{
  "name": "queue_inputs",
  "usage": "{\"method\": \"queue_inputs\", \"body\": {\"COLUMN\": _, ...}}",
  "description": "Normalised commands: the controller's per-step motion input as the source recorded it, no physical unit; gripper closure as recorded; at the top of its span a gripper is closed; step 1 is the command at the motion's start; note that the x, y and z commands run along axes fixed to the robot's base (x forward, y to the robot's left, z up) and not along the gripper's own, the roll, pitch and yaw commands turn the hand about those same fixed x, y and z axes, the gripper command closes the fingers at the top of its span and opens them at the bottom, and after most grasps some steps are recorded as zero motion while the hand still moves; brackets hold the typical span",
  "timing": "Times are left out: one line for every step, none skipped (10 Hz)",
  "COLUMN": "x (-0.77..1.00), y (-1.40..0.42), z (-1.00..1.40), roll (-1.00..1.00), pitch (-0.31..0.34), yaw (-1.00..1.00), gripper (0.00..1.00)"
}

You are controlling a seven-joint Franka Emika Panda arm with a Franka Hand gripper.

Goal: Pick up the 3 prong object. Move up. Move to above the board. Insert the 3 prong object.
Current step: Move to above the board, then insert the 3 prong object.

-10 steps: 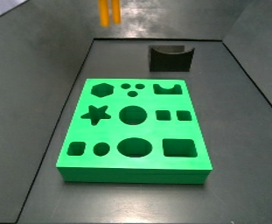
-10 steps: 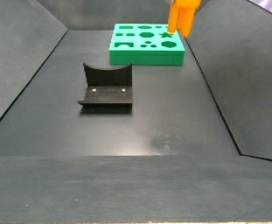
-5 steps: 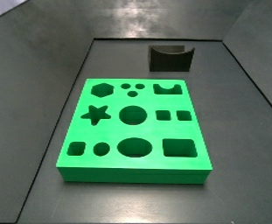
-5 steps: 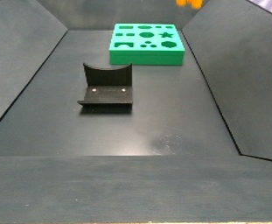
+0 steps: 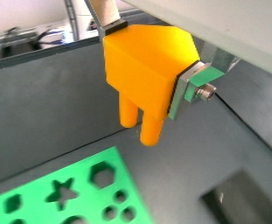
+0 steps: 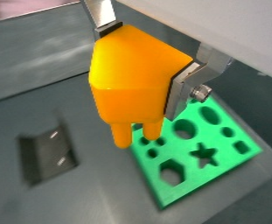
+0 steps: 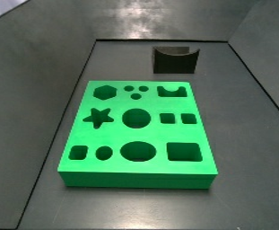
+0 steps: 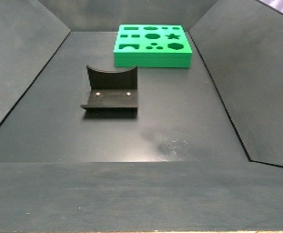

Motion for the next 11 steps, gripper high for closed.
{"method": "queue_inputs", "body": {"x": 0.44, "y": -1.00, "z": 0.16, "roll": -0.01, "pitch": 0.232, "yaw": -1.00, "gripper": 1.00}}
{"method": "queue_inputs", "body": {"x": 0.46, "y": -1.00, "z": 0.16, "roll": -0.02, "pitch": 0.269, "yaw": -1.00, "gripper": 1.00}}
{"method": "queue_inputs", "body": {"x": 0.36, "y": -0.71, "z": 0.13, "roll": -0.03, "pitch": 0.286, "yaw": -0.71, "gripper": 1.00}}
{"method": "queue_inputs", "body": {"x": 0.30, "y": -0.55, "z": 0.11, "roll": -0.02, "pitch": 0.258, "yaw": -0.55, "gripper": 1.00}}
{"method": "queue_inputs", "body": {"x": 0.18, "y": -0.28, "z": 0.06, "roll": -0.02, "pitch": 0.195, "yaw": -0.29, "gripper": 1.00}}
{"method": "queue_inputs", "body": {"x": 0.00, "y": 0.00, "z": 0.00, "roll": 0.01, "pitch": 0.000, "yaw": 0.00, "gripper": 1.00}}
{"method": "queue_inputs", "body": {"x": 0.00, "y": 0.03, "z": -0.04, "roll": 0.03, "pitch": 0.000, "yaw": 0.00, "gripper": 1.00}}
{"method": "queue_inputs", "body": {"x": 0.00, "y": 0.10, "z": -0.11, "roll": 0.05, "pitch": 0.000, "yaw": 0.00, "gripper": 1.00}}
{"method": "queue_inputs", "body": {"x": 0.00, "y": 0.17, "z": -0.17, "roll": 0.07, "pitch": 0.000, "yaw": 0.00, "gripper": 1.00}}
{"method": "queue_inputs", "body": {"x": 0.00, "y": 0.23, "z": -0.20, "roll": 0.09, "pitch": 0.000, "yaw": 0.01, "gripper": 1.00}}
{"method": "queue_inputs", "body": {"x": 0.00, "y": 0.24, "z": -0.22, "roll": 0.09, "pitch": 0.000, "yaw": 0.01, "gripper": 1.00}}
